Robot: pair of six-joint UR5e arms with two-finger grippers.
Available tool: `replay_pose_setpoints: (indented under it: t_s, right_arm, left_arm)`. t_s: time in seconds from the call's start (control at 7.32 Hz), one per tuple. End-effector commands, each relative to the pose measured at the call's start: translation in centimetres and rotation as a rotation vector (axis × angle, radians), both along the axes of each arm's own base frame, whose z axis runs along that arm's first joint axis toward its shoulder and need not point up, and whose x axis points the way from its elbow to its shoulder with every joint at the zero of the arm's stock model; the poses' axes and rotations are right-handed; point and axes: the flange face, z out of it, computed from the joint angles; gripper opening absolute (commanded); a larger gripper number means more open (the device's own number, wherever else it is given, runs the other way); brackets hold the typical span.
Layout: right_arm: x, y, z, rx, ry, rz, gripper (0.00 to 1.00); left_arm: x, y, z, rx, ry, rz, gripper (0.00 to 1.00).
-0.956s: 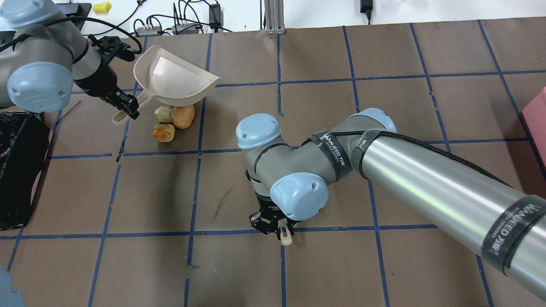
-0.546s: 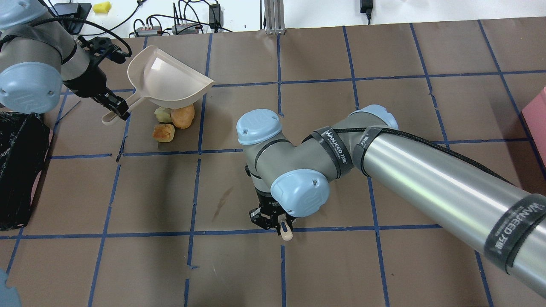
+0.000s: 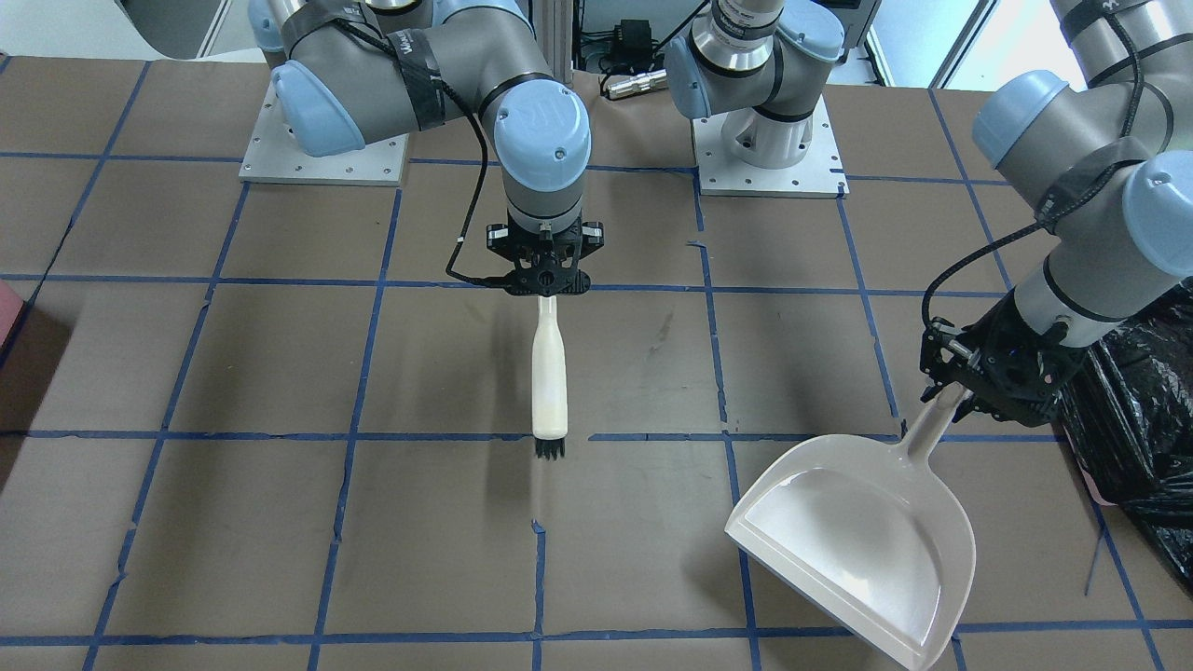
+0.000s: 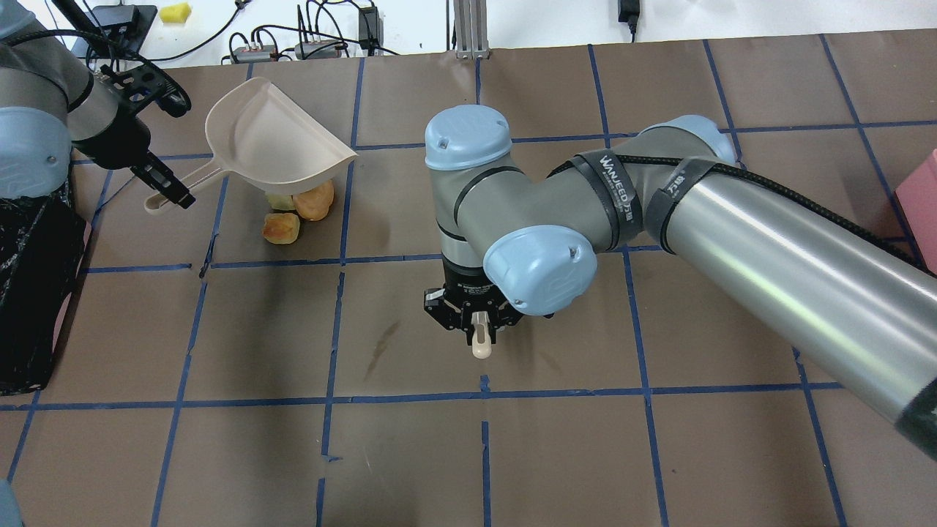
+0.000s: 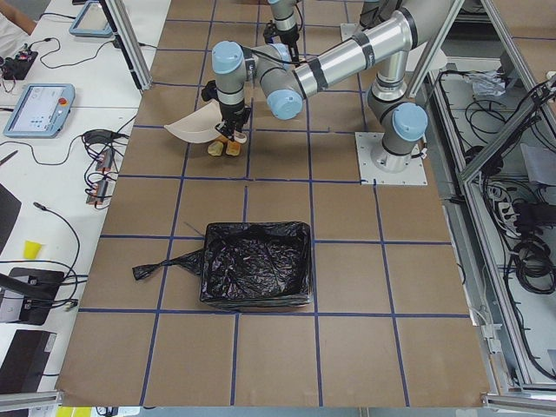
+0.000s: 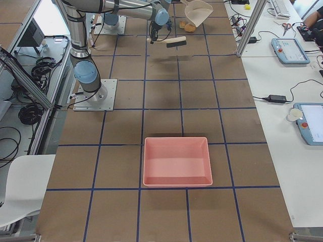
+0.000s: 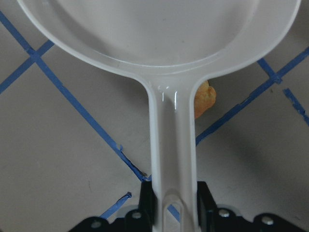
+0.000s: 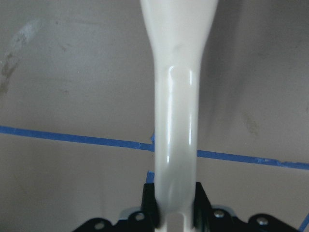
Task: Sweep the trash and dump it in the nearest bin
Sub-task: 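Grasp the white brush handle with the right gripper and lift it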
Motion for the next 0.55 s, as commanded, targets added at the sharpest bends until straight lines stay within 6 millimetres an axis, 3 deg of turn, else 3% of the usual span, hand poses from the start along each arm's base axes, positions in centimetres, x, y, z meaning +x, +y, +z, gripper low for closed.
replay_pose_setpoints:
  t_s: [0.0, 0.14, 0.27, 0.41]
  right_arm:
    - [1.3, -1.4, 1.2, 0.021, -0.024, -0.192, 0.02]
    - [2.4, -2.8, 1.4, 0.024, -0.015, -0.328, 0.02]
    - [4.4, -5.6, 1.4, 0.019, 0.029, -0.501, 0.02]
    - [8.5, -6.6, 1.2, 0.020, 0.046, -0.500, 0.02]
  left_arm:
    - [1.7, 0.3, -1.6, 0.049, 0.027, -0.145, 0.00]
    - [2.9, 0.5, -1.5, 0.046, 0.027, -0.156, 0.00]
    - [5.7, 1.0, -1.8, 0.042, 0.035, -0.212, 0.00]
    - [7.7, 1.2, -2.6, 0.006, 0.091, -0.295, 0.00]
